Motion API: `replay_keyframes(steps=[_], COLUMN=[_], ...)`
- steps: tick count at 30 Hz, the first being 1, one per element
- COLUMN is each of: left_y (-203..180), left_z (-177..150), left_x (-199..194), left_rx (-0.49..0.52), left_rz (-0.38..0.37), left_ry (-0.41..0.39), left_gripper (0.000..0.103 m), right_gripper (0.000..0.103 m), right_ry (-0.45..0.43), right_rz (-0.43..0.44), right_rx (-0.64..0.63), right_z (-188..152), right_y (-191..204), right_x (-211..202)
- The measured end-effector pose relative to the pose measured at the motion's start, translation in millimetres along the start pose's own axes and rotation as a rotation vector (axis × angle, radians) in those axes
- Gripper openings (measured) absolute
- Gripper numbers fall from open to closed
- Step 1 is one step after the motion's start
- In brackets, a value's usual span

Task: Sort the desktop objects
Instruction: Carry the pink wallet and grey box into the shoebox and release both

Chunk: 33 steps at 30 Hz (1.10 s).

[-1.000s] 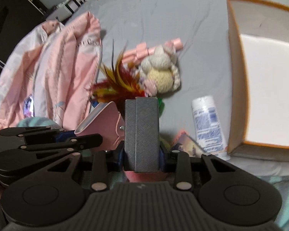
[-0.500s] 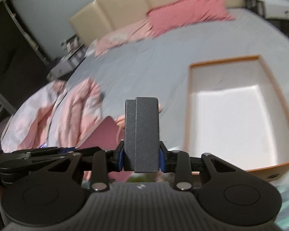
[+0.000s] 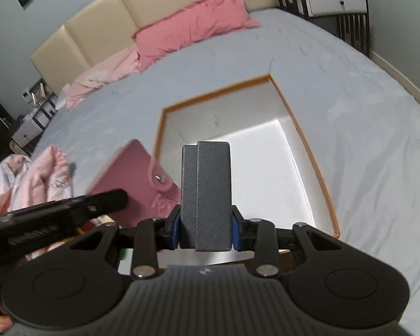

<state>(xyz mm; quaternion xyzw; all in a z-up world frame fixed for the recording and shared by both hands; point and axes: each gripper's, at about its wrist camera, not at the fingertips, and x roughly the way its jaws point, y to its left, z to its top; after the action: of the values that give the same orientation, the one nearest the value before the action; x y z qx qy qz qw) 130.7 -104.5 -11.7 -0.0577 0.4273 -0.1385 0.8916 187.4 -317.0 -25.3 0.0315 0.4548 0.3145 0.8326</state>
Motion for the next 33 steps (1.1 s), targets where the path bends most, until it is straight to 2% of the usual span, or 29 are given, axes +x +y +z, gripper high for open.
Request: replay_keyframes(steps=[7, 13, 16, 33], left_y=[-9, -13, -20, -29], left_z=[-12, -19, -21, -25], left_x=[39, 43, 47, 49], left_rx=[0.073, 0.13, 0.17, 0.223], left_rz=[0.114, 0.157, 0.173, 0.17], left_ry=[0.127, 0.151, 0.166, 0.199], left_gripper=[0.02, 0.019, 0.02, 0.022], right_gripper=[0.036, 0.036, 0.036, 0.035], right_ry=[0.111, 0.149, 0.172, 0.22], right_rz=[0.001, -0.016, 0.016, 0.042], right_rx=[0.003, -0.015, -0.001, -0.038], right_z=[-3, -5, -3, -4], right_y=[-13, -10, -13, -3], right_x=[41, 58, 65, 81])
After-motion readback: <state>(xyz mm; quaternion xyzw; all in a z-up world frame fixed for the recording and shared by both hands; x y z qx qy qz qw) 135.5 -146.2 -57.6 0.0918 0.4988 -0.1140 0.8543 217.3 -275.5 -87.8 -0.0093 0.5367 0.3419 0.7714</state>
